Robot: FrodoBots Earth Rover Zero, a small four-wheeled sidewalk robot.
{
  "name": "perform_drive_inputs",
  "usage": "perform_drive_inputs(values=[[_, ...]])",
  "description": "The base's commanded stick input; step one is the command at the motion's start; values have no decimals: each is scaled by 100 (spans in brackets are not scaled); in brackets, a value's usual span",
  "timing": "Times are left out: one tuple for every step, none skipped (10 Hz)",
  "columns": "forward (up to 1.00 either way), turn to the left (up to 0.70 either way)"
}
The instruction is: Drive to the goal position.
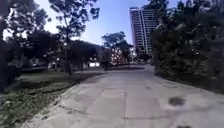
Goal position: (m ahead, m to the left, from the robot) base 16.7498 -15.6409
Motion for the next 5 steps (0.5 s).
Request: perform_drive_inputs(values=[[70, 0], [70, 0], [70, 0], [70, 0], [70, 0]])
